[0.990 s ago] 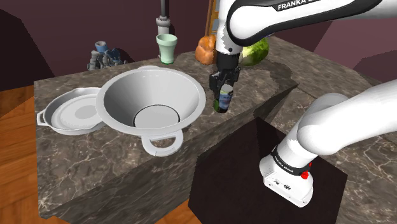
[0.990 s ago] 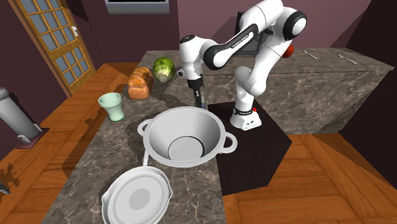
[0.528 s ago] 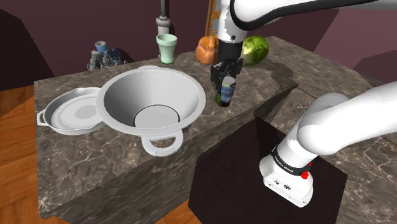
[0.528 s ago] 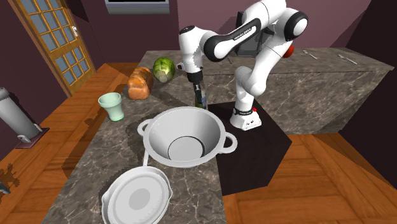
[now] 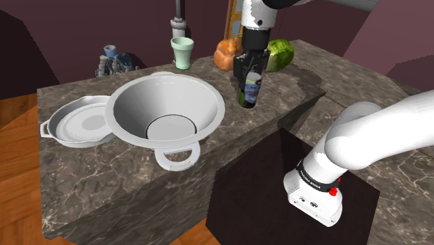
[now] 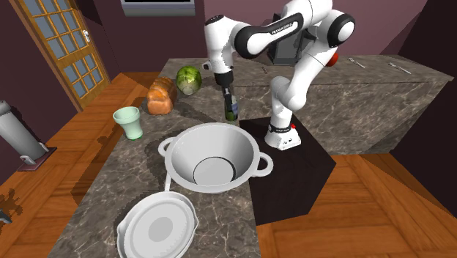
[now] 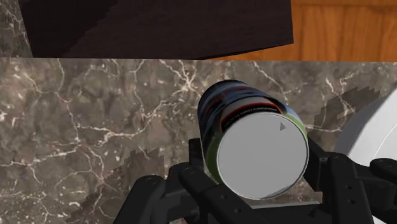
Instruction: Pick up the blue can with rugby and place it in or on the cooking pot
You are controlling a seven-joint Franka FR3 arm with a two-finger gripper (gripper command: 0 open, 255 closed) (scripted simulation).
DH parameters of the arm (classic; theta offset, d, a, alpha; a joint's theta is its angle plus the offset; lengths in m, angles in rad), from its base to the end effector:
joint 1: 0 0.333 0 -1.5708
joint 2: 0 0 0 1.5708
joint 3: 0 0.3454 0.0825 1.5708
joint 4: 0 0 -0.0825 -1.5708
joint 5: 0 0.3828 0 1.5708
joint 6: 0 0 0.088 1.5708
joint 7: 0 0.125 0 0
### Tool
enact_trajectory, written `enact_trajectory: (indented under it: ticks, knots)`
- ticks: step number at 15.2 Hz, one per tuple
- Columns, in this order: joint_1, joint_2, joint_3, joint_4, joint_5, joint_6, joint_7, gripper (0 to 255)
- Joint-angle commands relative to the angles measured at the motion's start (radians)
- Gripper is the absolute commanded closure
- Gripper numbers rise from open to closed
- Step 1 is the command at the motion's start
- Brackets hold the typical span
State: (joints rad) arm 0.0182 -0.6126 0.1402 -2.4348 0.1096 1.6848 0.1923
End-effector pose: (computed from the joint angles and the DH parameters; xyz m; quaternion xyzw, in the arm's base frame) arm 0.3247 0.0705 0.5094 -0.9965 0.0424 0.0717 0.0022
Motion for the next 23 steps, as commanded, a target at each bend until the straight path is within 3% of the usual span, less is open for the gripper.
enact_trajectory:
  ticks: [1,21,23]
  knots:
    - [0.000,-0.002,-0.001,0.025,-0.001,-0.027,0.002,255]
    - [-0.006,0.034,-0.016,0.318,-0.014,-0.284,0.014,255]
    - [0.004,0.081,0.020,0.362,0.005,-0.277,0.058,255]
